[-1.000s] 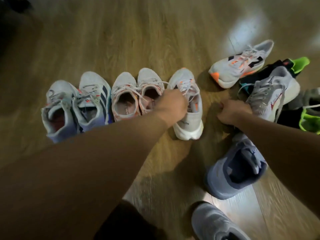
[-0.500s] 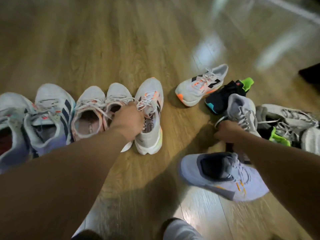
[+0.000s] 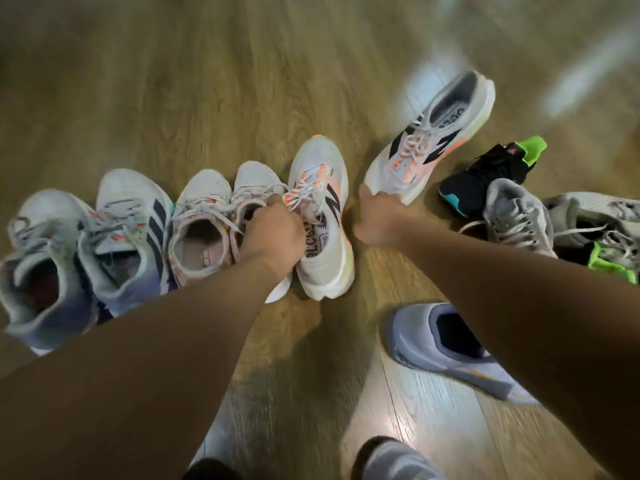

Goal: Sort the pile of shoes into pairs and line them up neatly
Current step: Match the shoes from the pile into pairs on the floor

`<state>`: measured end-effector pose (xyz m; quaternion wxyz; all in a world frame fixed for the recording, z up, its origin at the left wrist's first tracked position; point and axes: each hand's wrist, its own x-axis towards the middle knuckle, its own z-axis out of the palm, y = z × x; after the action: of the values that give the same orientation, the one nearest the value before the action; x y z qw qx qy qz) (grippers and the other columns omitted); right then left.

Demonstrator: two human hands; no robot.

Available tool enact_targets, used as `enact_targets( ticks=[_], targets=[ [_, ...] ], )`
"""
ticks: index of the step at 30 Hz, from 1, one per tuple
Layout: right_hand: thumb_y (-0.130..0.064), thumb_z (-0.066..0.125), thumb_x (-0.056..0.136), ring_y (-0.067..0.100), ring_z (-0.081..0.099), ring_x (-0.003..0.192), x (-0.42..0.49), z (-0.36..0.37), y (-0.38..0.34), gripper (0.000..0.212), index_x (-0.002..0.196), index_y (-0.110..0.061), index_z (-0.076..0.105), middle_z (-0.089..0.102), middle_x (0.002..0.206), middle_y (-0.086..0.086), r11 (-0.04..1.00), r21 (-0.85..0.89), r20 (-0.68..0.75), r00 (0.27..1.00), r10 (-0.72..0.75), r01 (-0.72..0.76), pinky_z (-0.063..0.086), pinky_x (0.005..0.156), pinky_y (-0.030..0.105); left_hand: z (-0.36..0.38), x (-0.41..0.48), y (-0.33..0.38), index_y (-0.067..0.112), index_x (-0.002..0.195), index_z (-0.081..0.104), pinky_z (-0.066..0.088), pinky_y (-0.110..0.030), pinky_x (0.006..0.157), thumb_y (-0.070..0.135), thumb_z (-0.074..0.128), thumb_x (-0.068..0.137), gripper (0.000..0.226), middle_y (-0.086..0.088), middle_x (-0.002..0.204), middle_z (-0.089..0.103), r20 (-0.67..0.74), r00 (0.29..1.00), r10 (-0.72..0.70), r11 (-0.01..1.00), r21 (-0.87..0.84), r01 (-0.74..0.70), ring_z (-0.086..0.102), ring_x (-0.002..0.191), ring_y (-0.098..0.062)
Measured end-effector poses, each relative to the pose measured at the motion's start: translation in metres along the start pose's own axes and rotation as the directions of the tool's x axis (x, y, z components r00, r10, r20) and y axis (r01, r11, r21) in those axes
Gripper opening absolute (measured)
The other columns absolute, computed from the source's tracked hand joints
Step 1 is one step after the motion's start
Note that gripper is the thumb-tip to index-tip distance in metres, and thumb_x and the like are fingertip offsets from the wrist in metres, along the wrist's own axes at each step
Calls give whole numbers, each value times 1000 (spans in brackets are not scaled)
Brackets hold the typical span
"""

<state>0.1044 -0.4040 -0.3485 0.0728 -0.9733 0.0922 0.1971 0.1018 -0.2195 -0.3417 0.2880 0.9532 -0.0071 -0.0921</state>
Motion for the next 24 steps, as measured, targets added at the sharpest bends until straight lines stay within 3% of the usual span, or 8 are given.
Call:
enact_targets(
  ticks=[2, 4, 7, 10, 13, 19, 22, 24],
  targets=[
    [-26, 54, 88, 34, 58, 114, -1, 1, -14, 57, 139, -6, 36, 59, 121, 15, 985, 144, 14, 995, -97, 94, 46, 85, 34, 1, 0, -1, 2, 120, 46, 51, -48, 86, 24, 38, 98, 32, -26, 116, 59, -21, 1000, -23, 999, -25, 23, 58, 103, -47],
    [-24, 54, 87, 30, 61, 104, -1, -3, -17, 40, 124, -11, 52, 65, 113, 11, 973, 180, 6, 989, -150, 146, 47, 79, 31, 0, 1, -1, 3, 123, 46, 49, -49, 88, 22, 38, 98, 33, -26, 118, 58, -33, 997, -65, 998, -27, 64, 56, 106, -46],
    [-26, 51, 82, 28, 63, 99, 6, -24, -3, 28, 100, -16, 70, 69, 102, 8, 973, 194, -215, 973, -85, 128, 52, 83, 33, -1, 4, -2, 3, 122, 45, 49, -47, 88, 21, 39, 97, 32, -25, 120, 58, -61, 994, -90, 996, -31, 88, 57, 108, -45],
    [-25, 52, 83, 26, 56, 105, 13, -47, 29, 33, 112, -18, 65, 56, 119, 7, 978, 207, -404, 912, 66, 21, 52, 86, 38, 0, 7, 2, 2, 123, 44, 48, -46, 88, 19, 41, 97, 31, -24, 122, 58, -53, 994, -93, 996, 6, 93, 57, 110, -44],
    [-20, 61, 79, 33, 47, 121, 18, -56, 50, 59, 136, -24, 44, 32, 140, 9, 991, 111, -423, 899, 117, -76, 52, 84, 45, 0, 10, 3, 2, 125, 41, 47, -46, 87, 16, 41, 96, 32, -25, 122, 58, -49, 995, -91, 994, 48, 93, 57, 110, -44],
    [-12, 68, 78, 37, 50, 111, 27, -58, 68, 64, 132, -22, 35, 32, 135, 15, 976, 88, -572, 793, 212, -198, 54, 69, 45, 2, 8, 1, 2, 127, 39, 46, -46, 85, 16, 38, 98, 33, -26, 121, 58, -52, 997, -53, 995, 81, 58, 57, 111, -44],
    [-16, 73, 76, 38, 52, 110, 32, -57, 80, 69, 134, -24, 36, 32, 138, 14, 980, 39, -462, 866, 191, -196, 50, 66, 40, 2, 9, 2, 0, 130, 38, 43, -42, 79, 16, 37, 99, 35, -26, 121, 58, -54, 998, -43, 995, 88, 47, 57, 110, -43],
    [-22, 71, 78, 40, 50, 117, 37, -50, 85, 72, 140, -24, 35, 29, 143, 12, 983, -1, -316, 932, 176, -186, 51, 74, 41, 2, 9, 1, 0, 131, 36, 40, -40, 74, 17, 38, 99, 37, -26, 119, 59, -55, 998, -28, 995, 94, 33, 59, 106, -42]
  ],
)
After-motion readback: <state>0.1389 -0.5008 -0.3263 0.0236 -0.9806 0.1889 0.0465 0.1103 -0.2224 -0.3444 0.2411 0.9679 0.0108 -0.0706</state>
